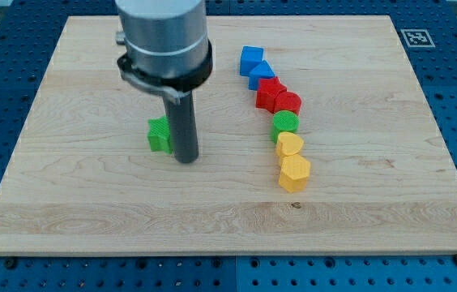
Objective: Place the green star diagonal left to the green circle
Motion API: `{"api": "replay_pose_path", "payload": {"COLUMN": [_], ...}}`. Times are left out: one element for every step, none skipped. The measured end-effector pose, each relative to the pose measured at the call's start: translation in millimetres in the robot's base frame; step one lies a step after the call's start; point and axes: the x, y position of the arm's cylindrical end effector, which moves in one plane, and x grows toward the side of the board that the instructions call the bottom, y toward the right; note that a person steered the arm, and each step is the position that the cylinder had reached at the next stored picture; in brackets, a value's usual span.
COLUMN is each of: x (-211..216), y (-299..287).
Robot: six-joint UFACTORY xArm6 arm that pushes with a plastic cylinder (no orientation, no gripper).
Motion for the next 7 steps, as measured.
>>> {"api": "replay_pose_path", "payload": {"x": [36, 53, 76, 83, 71, 35, -27], "y": [23, 60, 100, 149, 199, 231, 237]}}
